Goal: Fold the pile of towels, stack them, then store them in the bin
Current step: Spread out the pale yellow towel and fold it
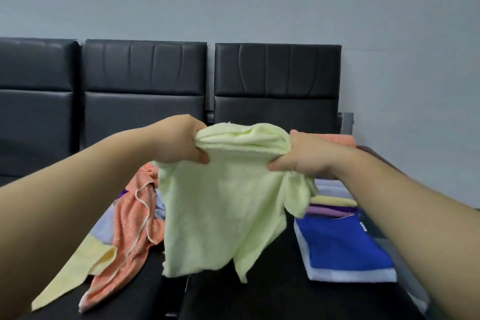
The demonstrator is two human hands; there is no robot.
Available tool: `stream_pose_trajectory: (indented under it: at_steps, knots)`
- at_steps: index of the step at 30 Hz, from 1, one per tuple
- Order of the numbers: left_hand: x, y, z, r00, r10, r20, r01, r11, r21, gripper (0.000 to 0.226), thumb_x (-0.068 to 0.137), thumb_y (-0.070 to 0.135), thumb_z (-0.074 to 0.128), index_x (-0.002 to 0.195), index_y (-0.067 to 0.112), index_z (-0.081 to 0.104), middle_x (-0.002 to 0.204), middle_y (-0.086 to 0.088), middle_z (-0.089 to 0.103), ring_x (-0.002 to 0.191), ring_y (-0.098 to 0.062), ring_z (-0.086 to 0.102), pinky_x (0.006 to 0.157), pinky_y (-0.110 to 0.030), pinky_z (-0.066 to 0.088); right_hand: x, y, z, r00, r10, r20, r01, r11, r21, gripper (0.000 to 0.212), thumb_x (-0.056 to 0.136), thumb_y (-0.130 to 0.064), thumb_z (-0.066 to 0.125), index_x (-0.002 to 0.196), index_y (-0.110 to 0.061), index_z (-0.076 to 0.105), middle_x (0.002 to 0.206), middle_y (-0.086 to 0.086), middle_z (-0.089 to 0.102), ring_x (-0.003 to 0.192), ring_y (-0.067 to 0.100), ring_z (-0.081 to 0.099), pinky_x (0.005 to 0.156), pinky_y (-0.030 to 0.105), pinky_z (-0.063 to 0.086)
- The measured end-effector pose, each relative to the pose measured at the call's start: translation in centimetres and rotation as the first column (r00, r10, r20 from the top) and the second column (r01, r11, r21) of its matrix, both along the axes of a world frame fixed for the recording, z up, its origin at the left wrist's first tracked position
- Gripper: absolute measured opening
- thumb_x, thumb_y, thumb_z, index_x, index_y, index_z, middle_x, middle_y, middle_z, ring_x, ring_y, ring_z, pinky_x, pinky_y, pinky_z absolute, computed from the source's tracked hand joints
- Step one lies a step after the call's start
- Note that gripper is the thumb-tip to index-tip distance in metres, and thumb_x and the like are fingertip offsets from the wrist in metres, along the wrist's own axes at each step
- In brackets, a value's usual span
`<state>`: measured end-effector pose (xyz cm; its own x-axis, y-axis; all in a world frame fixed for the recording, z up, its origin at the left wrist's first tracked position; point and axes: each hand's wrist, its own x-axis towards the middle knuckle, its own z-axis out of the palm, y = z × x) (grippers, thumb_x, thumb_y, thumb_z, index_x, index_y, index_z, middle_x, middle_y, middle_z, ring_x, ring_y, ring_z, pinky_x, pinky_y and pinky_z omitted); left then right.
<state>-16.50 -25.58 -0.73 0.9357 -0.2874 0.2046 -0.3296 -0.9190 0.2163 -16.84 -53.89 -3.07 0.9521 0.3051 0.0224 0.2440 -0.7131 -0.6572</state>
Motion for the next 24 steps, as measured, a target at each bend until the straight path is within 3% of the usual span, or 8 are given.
stream_pose_trajectory:
  at_steps: [2, 8, 14, 20, 22, 24]
  knots:
    - [-0.1, 0.4, 0.6, 1.0, 0.005, -0.002, -0.005, 0.999, 0.042, 0.029, 0.072, 0.03, 0.089, 0.073, 0.032, 0.06, 0.076, 0.013, 0.067, 0.073, -0.007, 0.062, 0.06, -0.024, 0.043, -0.1, 0.3, 1.2, 1.0, 0.019, 0.011, -0.017, 0.988, -0.154, 0.025, 0.071, -0.042, 0.085, 0.092, -0.031, 0.077, 0.09, -0.008, 0.079, 0.088, 0.014, 0.075, 0.091, 0.04, 0.059]
    - [0.9, 0.7, 0.8, 0.999, 0.032, -0.039, -0.023, 0.979, 0.204, 0.031, 0.072, 0.034, 0.088, 0.091, 0.03, 0.064, 0.088, 0.007, 0.068, 0.084, -0.019, 0.064, 0.07, -0.031, 0.047, 1.5, 0.9, 2.1, 0.995, -0.028, 0.096, 0.065, 0.911, -0.407, 0.025, 0.066, -0.035, 0.09, 0.084, -0.026, 0.074, 0.08, -0.006, 0.077, 0.074, 0.015, 0.075, 0.073, 0.038, 0.063]
    - [4.9, 1.2, -0.6, 0.984, 0.106, 0.14, -0.139, 0.958, 0.251, 0.024, 0.082, 0.035, 0.075, 0.095, 0.026, 0.057, 0.087, 0.006, 0.061, 0.084, -0.023, 0.06, 0.067, -0.035, 0.048, 6.4, 1.2, 0.1, 0.921, -0.12, 0.372, 0.287, 0.853, -0.436, 0.016, 0.077, -0.031, 0.074, 0.076, -0.019, 0.062, 0.076, -0.002, 0.066, 0.072, 0.023, 0.062, 0.06, 0.035, 0.048]
    - [7.4, 1.4, -1.1, 0.852, 0.114, 0.511, -0.232, 0.957, 0.174, 0.018, 0.091, 0.025, 0.058, 0.083, 0.021, 0.042, 0.079, 0.002, 0.051, 0.073, -0.03, 0.055, 0.06, -0.037, 0.044, 8.0, 1.1, 0.7, 0.784, -0.241, 0.573, 0.413, 0.89, -0.191, 0.02, 0.089, -0.037, 0.061, 0.076, -0.022, 0.057, 0.076, -0.003, 0.062, 0.071, 0.023, 0.058, 0.057, 0.034, 0.043]
    - [6.8, 1.4, -1.8, 0.885, 0.112, 0.452, -0.207, 0.964, 0.167, 0.02, 0.09, 0.03, 0.061, 0.085, 0.022, 0.044, 0.083, 0.001, 0.056, 0.077, -0.029, 0.057, 0.062, -0.036, 0.045, 7.4, 0.9, 0.3, 0.805, -0.223, 0.55, 0.388, 0.899, -0.204, 0.019, 0.089, -0.037, 0.065, 0.079, -0.022, 0.059, 0.078, -0.003, 0.063, 0.076, 0.024, 0.06, 0.063, 0.037, 0.05]
    - [5.5, 1.2, -3.3, 0.965, 0.095, 0.246, -0.14, 0.975, 0.17, 0.023, 0.086, 0.037, 0.07, 0.09, 0.024, 0.051, 0.088, 0.003, 0.062, 0.082, -0.025, 0.06, 0.065, -0.035, 0.046, 6.3, 0.5, -1.2, 0.884, -0.153, 0.441, 0.302, 0.908, -0.291, 0.02, 0.085, -0.038, 0.074, 0.081, -0.022, 0.062, 0.081, -0.003, 0.066, 0.085, 0.023, 0.063, 0.076, 0.04, 0.054]
